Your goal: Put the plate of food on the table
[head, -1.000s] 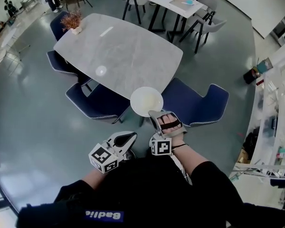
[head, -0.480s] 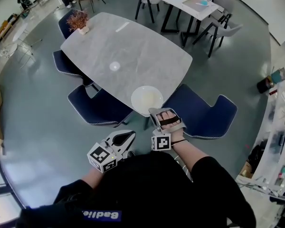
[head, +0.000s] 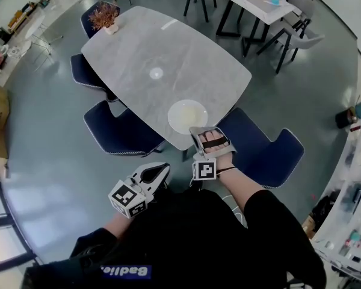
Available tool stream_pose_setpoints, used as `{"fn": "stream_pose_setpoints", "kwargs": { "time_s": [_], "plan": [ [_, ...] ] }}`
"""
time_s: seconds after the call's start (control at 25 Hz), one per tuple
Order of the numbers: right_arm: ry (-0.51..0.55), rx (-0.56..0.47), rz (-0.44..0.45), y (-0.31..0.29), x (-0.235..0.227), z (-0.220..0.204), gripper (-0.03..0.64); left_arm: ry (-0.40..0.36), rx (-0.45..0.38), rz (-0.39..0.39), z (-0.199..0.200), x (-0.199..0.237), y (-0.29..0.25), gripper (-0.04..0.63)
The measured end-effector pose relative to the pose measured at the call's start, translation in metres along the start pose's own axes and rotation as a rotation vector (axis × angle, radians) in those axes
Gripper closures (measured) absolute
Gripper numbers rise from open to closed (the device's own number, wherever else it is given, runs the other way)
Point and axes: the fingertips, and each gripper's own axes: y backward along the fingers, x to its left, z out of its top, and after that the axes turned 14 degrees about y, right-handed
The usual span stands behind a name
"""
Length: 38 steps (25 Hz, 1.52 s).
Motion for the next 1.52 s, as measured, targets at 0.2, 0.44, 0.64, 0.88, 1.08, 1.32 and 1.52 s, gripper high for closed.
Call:
{"fn": "stream_pose_setpoints", "kwargs": {
  "time_s": [0.2, 0.44, 0.64, 0.88, 1.08, 1.32, 1.52],
  "plan": [
    [0.015, 0.010, 0.031, -0.027, -0.002, -0.002, 0.600, 0.020, -0.012, 0.024, 0.005, 0.016, 0.003, 0.589],
    [0.040, 0.042, 0.056, -0.061, -0.006, -0.003, 0.600, 0.013, -0.015, 0.009, 0.023, 0.033, 0.007, 0.589],
    [0.024, 0.047, 0.124, -0.094, 0.010, 0.001, 0.600, 0.021, 0.000, 0.005, 0.029, 0.050, 0.011, 0.589],
    [-0.008, 0.050, 0.167, -0.136, 0.023, 0.010, 0.600, 0.035, 0.016, 0.030, 0.030, 0.077, 0.019, 0.589],
    [-0.021, 0.056, 0.219, -0.169, 0.038, 0.013, 0.600, 0.057, 0.024, 0.042, 0.029, 0.092, 0.022, 0.589],
    [-0.036, 0.073, 0.258, -0.199, 0.046, 0.014, 0.600, 0.077, 0.043, 0.042, 0.022, 0.102, 0.027, 0.589],
    [-0.023, 0.106, 0.298, -0.218, 0.060, 0.003, 0.599, 0.092, 0.061, 0.050, 0.012, 0.109, 0.031, 0.588]
  ]
}}
